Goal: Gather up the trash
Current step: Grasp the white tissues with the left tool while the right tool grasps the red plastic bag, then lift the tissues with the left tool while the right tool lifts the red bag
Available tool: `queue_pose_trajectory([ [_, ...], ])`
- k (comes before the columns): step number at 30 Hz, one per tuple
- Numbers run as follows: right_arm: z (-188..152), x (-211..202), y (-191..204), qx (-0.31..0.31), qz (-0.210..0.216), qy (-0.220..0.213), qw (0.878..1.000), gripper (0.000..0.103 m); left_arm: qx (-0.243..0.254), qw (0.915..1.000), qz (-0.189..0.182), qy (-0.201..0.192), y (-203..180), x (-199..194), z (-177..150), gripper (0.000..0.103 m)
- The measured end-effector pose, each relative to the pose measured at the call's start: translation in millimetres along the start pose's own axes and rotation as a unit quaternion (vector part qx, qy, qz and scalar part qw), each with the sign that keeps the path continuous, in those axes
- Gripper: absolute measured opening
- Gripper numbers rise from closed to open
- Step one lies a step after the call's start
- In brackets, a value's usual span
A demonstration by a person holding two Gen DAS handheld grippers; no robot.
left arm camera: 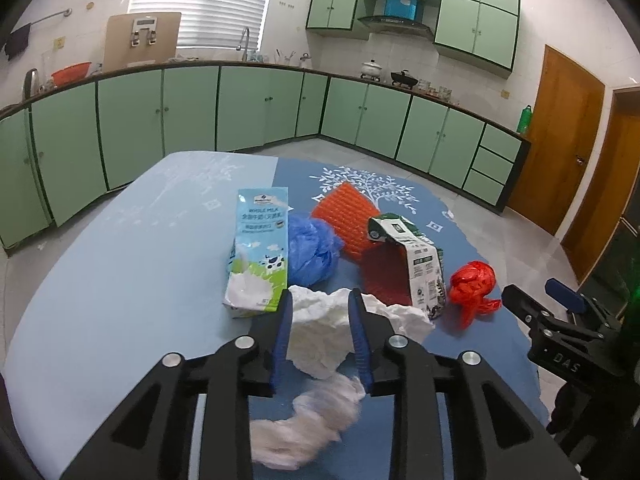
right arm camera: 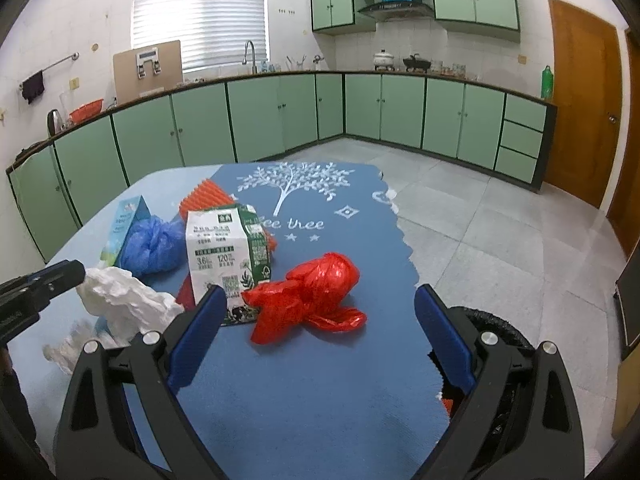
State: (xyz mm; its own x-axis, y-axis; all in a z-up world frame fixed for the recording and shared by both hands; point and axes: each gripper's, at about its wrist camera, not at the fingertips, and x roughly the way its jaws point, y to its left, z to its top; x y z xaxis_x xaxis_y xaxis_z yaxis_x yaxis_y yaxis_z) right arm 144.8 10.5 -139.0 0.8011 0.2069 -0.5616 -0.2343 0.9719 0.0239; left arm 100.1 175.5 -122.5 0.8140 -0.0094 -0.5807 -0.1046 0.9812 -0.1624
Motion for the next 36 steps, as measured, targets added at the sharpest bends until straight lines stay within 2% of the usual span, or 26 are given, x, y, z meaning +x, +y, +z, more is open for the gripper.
queue_pose_trajectory([
  [3,1,11,1,-0.006,-0.005,0.007,1.0,0.092,-0.001,1.0,-0.001,0.002,0,3,0,0.037],
  [9,9,36,-1,-0.007,-0.014,0.021,1.0,0.092,0.007,0.9999,-0.005,0.01,-1,13,-1,0.043],
  [15,9,61,-1,-0.006,-0.016,0.052,0.999,0.09,0.015,0.9995,-0.009,0.025,-4,29,-3,0.052],
  [17,9,69,-2,-0.007,0.003,0.073,0.997,0.065,0.014,0.9993,-0.01,0.032,-4,36,-4,0.052],
  [18,8,71,-2,-0.008,0.014,0.081,0.997,0.059,0.013,0.9993,-0.011,0.034,-4,38,-5,0.051],
  [20,8,71,0,-0.011,0.023,0.083,0.996,0.045,0.015,0.9993,-0.013,0.032,-5,39,-4,0.043],
  [22,8,68,3,-0.021,0.025,0.077,0.997,0.033,0.021,0.9991,-0.016,0.032,-7,40,-5,0.025],
  [23,8,64,3,-0.023,0.026,0.073,0.997,0.029,0.022,0.9991,-0.017,0.031,-8,39,-5,0.021],
  [24,8,62,3,-0.019,0.03,0.071,0.997,0.028,0.022,0.9992,-0.016,0.03,-8,37,-5,0.012],
  [25,8,59,2,-0.012,0.033,0.069,0.997,0.026,0.023,0.9993,-0.014,0.026,-9,35,-5,0.008],
  [31,20,30,-4,-0.001,0.039,0.036,0.999,0.025,0.02,0.9997,-0.015,0.0,-12,16,2,0.0],
  [36,34,-2,-8,-0.001,0.046,0.003,0.999,0.025,0.02,0.999,-0.02,-0.035,-18,-7,15,0.0],
])
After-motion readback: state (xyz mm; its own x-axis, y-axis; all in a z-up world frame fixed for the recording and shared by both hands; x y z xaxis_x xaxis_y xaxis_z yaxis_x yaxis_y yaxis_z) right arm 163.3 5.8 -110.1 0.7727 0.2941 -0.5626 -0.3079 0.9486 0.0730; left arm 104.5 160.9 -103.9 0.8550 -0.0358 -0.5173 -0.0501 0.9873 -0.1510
